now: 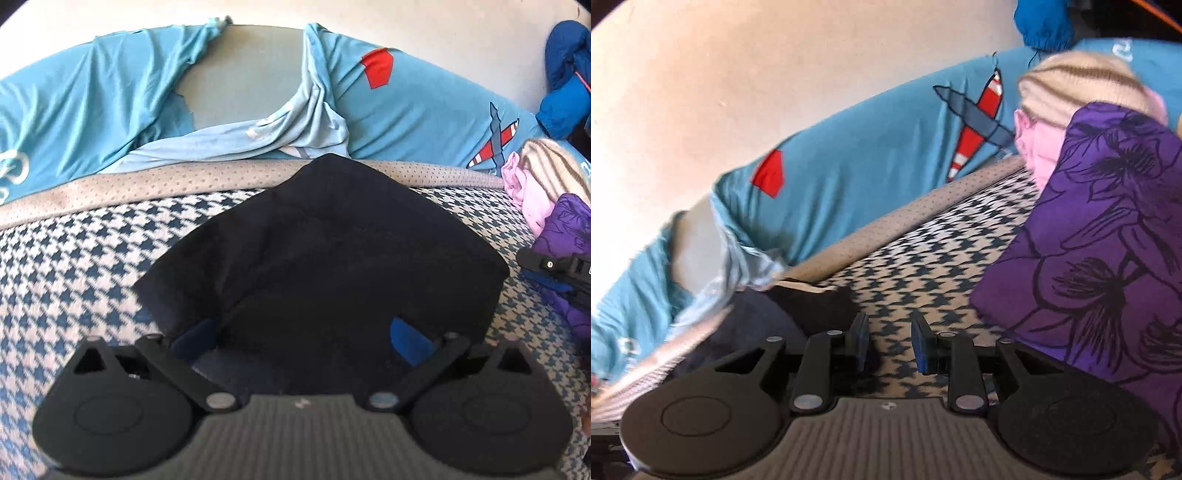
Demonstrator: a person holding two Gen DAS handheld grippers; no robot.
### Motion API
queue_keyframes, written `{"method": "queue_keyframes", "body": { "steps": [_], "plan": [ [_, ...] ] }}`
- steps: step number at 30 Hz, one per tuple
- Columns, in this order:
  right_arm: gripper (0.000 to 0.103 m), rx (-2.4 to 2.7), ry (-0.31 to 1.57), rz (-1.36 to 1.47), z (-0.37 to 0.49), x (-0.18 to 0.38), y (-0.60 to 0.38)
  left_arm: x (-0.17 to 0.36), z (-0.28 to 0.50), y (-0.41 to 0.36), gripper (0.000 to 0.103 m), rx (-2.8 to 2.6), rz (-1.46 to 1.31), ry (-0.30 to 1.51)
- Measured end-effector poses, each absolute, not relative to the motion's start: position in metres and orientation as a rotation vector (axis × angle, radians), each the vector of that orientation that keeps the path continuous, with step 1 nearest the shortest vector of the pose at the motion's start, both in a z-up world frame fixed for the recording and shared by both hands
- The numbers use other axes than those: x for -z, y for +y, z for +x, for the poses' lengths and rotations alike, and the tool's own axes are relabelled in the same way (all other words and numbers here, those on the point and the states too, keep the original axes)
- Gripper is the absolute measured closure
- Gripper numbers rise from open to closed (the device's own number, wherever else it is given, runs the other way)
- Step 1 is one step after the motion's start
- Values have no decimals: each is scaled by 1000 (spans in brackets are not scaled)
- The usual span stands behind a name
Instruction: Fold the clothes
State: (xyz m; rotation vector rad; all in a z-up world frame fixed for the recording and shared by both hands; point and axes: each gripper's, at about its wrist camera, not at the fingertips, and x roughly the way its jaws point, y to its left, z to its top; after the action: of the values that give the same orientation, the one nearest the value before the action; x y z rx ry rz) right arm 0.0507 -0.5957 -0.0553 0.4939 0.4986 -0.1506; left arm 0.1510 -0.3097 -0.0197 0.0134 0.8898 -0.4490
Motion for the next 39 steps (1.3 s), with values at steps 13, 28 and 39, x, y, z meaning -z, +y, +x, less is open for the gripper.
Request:
{"method": "queue_keyframes", "body": {
  "steps": [13, 28, 39],
  "plan": [
    [78, 34, 583, 345, 52, 56, -570, 45, 123, -301, 0, 463, -40, 980],
    [101, 130, 523, 327, 72, 62, -565, 49, 114, -304, 0, 456, 1, 966],
    [97, 197, 535, 558, 49, 57, -589, 44, 116, -279, 0, 451, -128, 1015]
  ]
}}
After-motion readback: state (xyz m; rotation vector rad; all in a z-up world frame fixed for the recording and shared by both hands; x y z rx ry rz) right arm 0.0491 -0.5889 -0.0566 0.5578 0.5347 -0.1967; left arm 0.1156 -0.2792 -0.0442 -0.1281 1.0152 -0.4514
